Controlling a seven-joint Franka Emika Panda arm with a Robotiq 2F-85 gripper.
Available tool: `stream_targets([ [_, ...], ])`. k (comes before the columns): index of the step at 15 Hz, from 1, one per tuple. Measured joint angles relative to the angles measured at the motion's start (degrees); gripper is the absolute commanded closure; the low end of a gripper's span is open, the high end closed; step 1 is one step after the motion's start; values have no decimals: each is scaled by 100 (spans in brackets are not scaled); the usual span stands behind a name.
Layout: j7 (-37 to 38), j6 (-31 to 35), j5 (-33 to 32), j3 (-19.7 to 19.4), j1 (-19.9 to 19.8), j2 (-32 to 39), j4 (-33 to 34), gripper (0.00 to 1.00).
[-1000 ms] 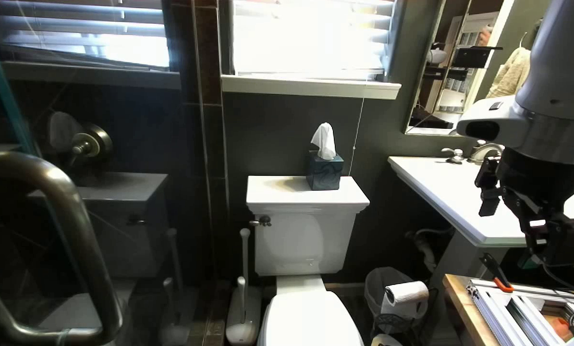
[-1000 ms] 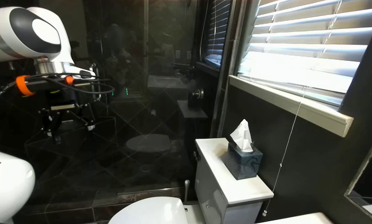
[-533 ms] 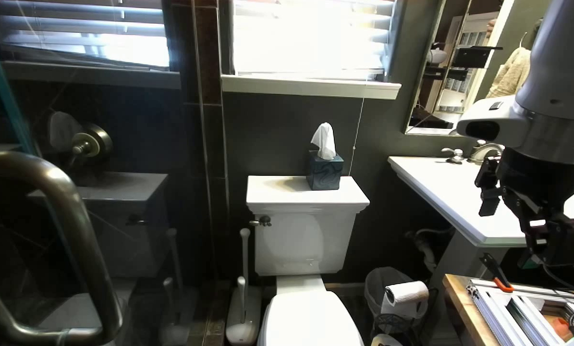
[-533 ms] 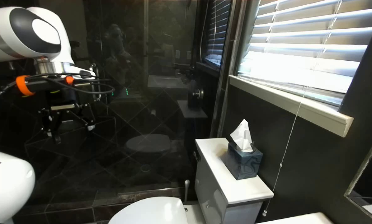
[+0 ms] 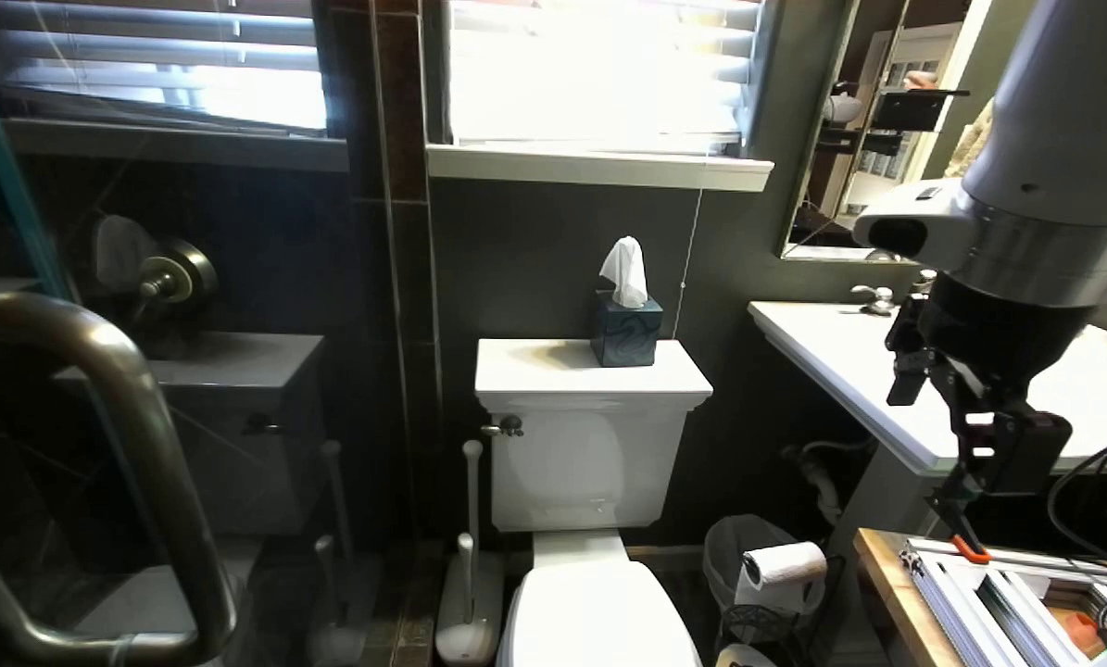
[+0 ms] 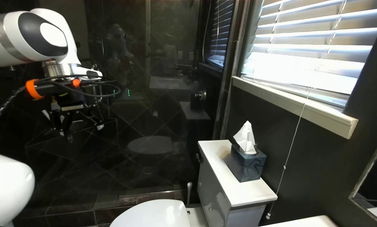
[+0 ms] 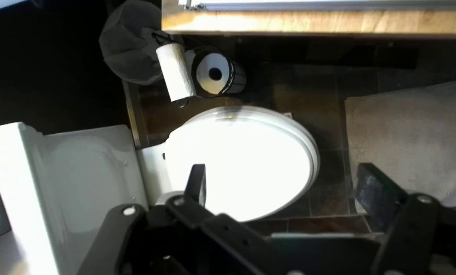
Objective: Lift up the toilet lid
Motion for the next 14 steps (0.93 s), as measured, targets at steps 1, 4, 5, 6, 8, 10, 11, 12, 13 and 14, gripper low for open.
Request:
stream_targets([
  [1,62,285,-95,-63,-83,88,0,0],
  [4,164,1168,-292,-319,-400,466,-1,0],
  [5,180,1485,-336,-415,-526,640,-3,0],
  [6,182,1815,-369,-512,-650,835,-4,0],
  [8,230,2552,-484,-675,-916,1300,-9,0],
  [10,369,3255,-556,-757,-1187,1876,-12,0],
  [11,476,3600,-585,-764,-1303,2192,-13,0],
  [12,622,3940,-629,-758,-1393,2521,-15,0],
  [13,805,4259,-691,-731,-1452,2865,-11,0],
  [14,1053,4523,-742,-676,-1489,3205,0,0],
])
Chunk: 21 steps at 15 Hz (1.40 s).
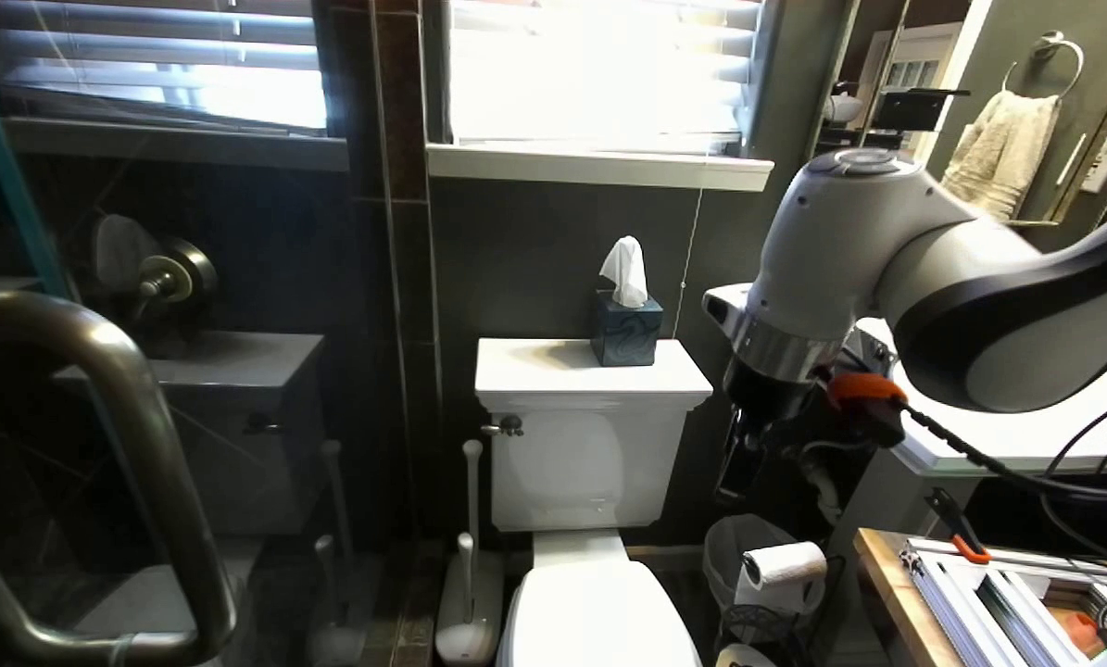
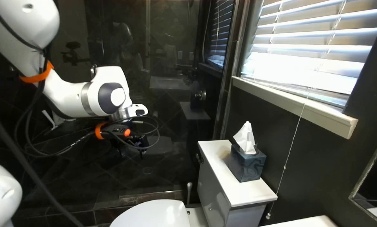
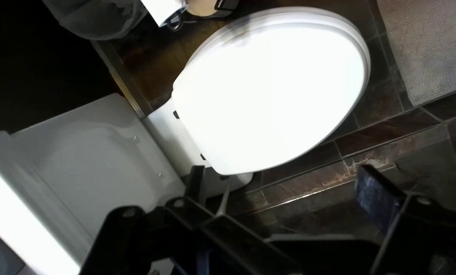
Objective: Lift up the toilet lid
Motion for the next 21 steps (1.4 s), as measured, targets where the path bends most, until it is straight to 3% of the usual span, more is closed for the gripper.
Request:
stream_targets([
  [4,1555,734,-650,365,79,1398,256,0],
  [10,3727,880,-2078,118,910,3241,1443,0],
  [13,3852,879,-2118,106,997,3668,1750,0],
  [18,3852,879,-2130,76,996,3685,1800,0],
  [21,3796,879,-1971,-233,1291,3741,1846,0],
])
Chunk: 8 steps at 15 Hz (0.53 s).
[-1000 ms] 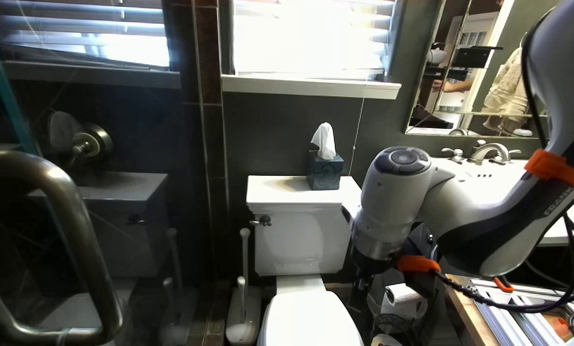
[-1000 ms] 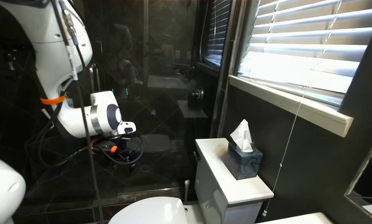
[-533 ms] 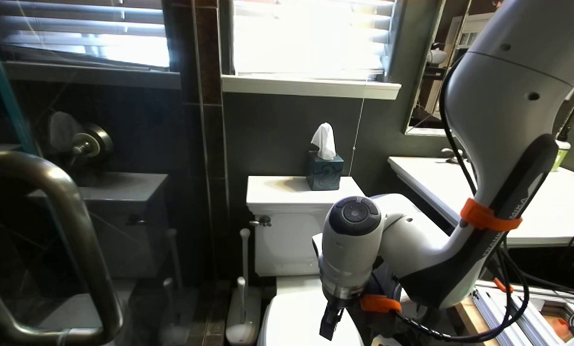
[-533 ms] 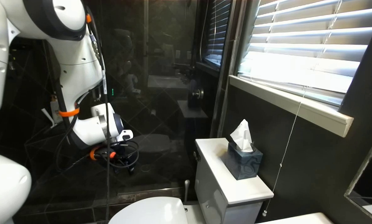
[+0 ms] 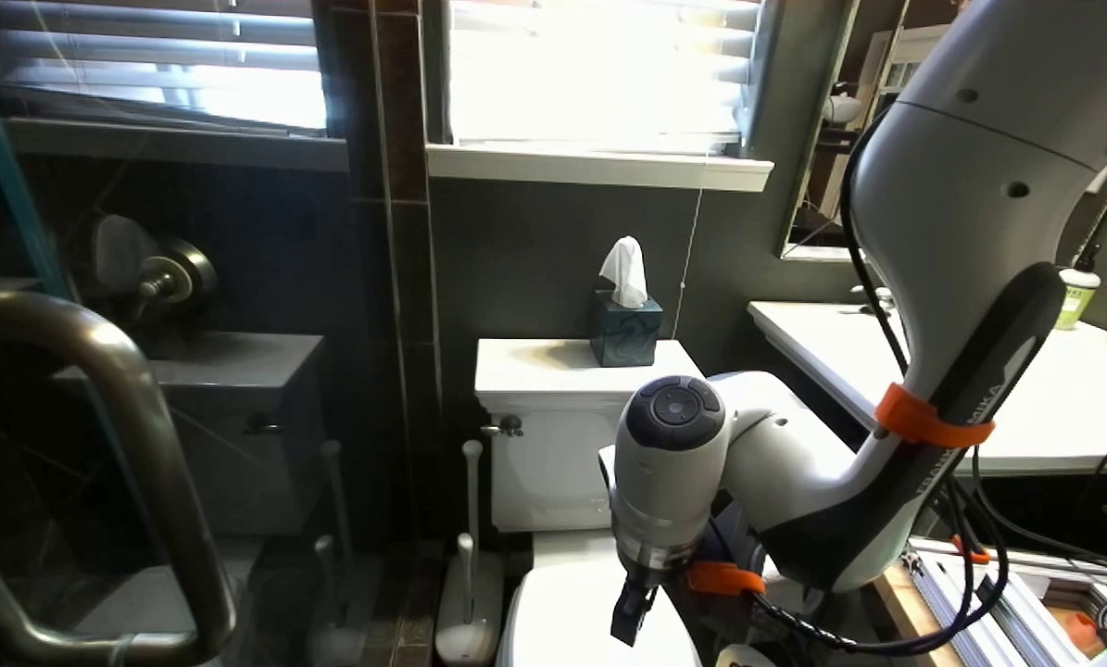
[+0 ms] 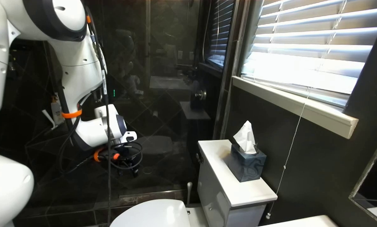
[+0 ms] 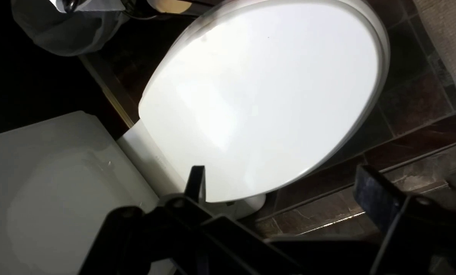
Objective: Lift up the toilet lid
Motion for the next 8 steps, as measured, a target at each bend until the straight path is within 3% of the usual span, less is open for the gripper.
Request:
stream_targets([
  [3,-11,-111,341,-186,315,473,312,0],
  [8,-392,-131,1355,-187,815,1839,1174,0],
])
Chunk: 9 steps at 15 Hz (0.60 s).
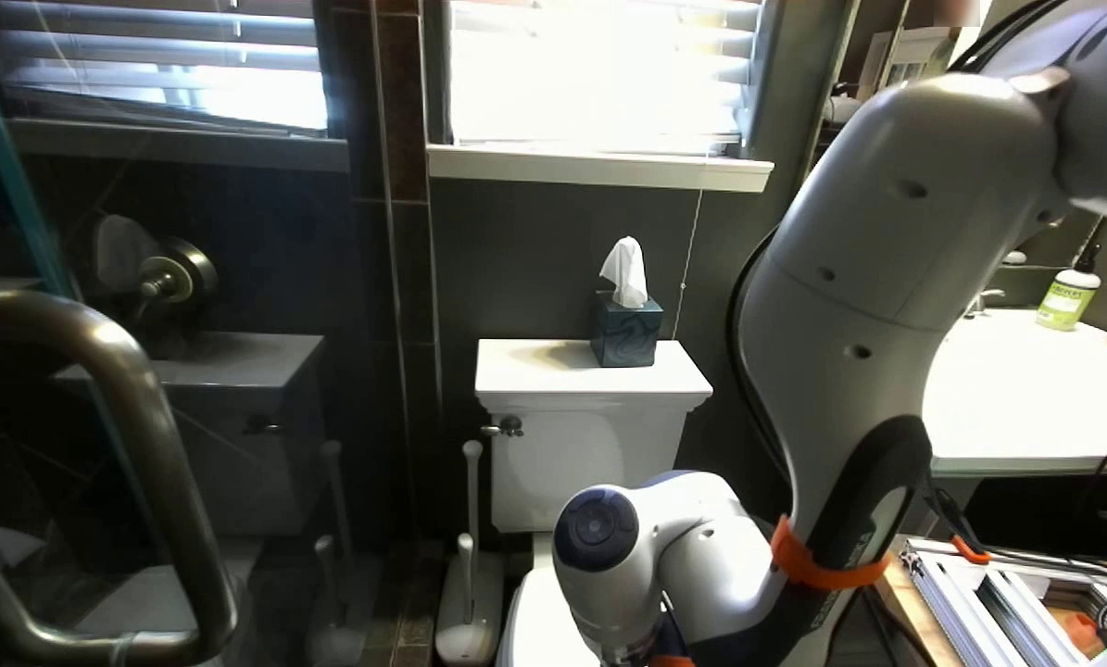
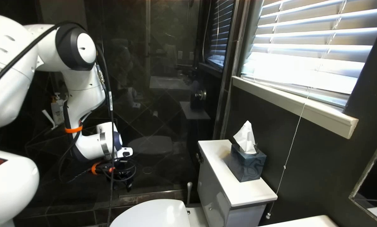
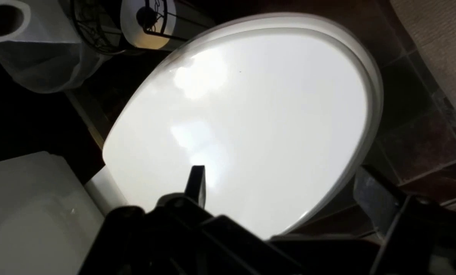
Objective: Lift up the toilet lid
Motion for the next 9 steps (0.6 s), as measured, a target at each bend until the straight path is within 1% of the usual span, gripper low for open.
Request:
stream_targets([
  [2,-92,0,353,-85,247,619,482,0],
  [5,-224,-25,931,-110,478,1524,1267,0],
  [9,-362,-337,1572,-92,734,2584,2332,0],
])
